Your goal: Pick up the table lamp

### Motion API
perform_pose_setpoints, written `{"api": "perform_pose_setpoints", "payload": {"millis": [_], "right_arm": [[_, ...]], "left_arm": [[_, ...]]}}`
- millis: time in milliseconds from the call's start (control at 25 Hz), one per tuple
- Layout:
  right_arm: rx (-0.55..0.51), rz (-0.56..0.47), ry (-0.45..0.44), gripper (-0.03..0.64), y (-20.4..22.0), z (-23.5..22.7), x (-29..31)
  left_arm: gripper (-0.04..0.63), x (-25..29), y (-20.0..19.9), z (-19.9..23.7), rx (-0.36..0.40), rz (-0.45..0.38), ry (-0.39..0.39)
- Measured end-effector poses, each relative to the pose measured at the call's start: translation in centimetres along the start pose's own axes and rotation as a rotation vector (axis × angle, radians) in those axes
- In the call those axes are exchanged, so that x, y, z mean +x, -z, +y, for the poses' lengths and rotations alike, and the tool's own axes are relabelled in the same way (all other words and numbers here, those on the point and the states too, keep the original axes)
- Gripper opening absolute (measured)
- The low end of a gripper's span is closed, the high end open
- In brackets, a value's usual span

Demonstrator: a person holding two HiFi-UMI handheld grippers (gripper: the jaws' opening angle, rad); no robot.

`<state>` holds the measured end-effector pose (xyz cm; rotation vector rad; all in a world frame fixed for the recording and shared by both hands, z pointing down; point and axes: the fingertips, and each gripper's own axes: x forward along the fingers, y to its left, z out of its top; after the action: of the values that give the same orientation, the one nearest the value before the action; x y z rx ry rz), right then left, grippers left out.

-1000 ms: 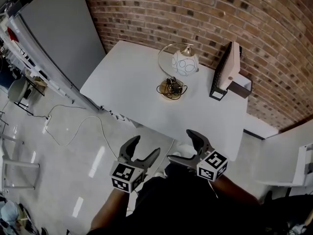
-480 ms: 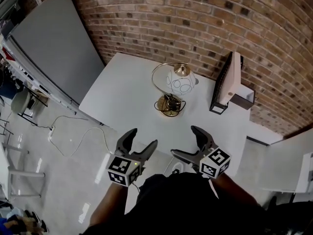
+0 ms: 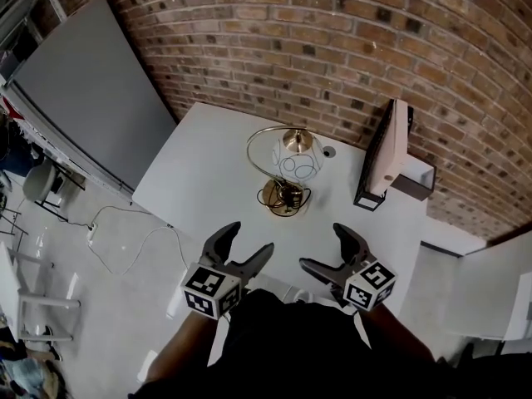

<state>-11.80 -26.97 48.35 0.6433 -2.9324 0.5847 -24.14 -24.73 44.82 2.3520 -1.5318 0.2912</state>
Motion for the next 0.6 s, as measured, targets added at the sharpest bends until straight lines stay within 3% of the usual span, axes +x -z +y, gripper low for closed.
{"api": "perform_pose_setpoints", "payload": {"millis": [80, 280, 600], "right_arm": [[-0.002, -0.005, 0.008, 0.534, -0.1, -0.5, 0.0], [-0.018, 0.008, 0.055, 0.535, -0.3, -1.7, 0.0], [-0.034, 0.007, 0.165, 0.536, -0.5, -3.9, 2.2]], "left_arm": [[0.360, 0.6, 0.0, 0.3, 0.033, 0.014, -0.004], [0.359, 2.5, -1.1, 1.7, 0.029, 0.002, 0.015], [0.360, 5.0, -3.3, 5.4, 0.113, -0.001, 0.084]]}}
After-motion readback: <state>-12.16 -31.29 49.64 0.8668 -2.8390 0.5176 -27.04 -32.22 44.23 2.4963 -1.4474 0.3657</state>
